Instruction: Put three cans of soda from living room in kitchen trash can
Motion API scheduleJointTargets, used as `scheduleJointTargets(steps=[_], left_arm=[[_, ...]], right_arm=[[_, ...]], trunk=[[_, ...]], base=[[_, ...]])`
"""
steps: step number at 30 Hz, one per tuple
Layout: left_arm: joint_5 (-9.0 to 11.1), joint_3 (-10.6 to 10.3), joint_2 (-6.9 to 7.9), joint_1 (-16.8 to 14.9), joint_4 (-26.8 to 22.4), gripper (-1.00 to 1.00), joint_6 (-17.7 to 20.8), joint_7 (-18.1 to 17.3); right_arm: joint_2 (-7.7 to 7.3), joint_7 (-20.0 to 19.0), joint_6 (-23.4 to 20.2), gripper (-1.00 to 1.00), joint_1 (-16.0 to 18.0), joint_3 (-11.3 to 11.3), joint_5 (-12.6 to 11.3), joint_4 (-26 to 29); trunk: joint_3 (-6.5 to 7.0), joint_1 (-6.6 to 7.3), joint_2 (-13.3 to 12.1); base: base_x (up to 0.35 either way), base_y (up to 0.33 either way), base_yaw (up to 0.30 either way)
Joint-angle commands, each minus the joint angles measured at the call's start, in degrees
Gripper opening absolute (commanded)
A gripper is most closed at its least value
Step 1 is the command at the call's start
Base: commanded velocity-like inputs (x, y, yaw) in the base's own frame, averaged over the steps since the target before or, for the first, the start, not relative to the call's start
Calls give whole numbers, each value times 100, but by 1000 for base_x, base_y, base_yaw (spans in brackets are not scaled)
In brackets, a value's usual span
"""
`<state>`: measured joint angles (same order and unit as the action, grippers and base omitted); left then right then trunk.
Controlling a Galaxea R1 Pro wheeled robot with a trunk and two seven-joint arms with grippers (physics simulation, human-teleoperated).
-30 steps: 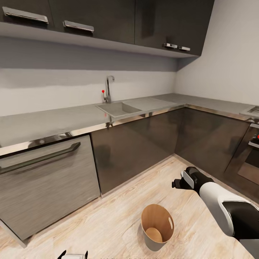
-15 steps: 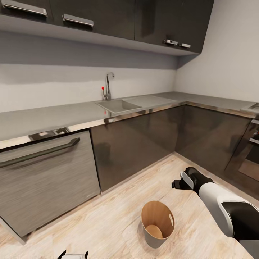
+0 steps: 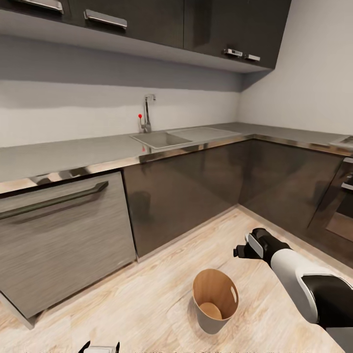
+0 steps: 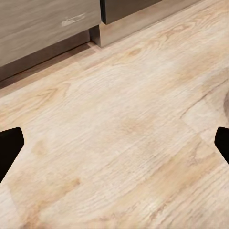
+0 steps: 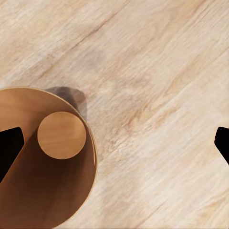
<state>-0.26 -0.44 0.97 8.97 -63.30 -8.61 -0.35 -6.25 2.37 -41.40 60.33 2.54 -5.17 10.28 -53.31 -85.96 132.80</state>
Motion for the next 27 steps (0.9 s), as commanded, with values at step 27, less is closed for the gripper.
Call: scheduleJointTargets(steps=[27], left_arm=[[0,0,0,0,2,100,0,0]], right_arm=[[118,0,242,100,-45,129,-2,-43]], trunk=[[-489,-574,1046]], base=[[0,0,0]])
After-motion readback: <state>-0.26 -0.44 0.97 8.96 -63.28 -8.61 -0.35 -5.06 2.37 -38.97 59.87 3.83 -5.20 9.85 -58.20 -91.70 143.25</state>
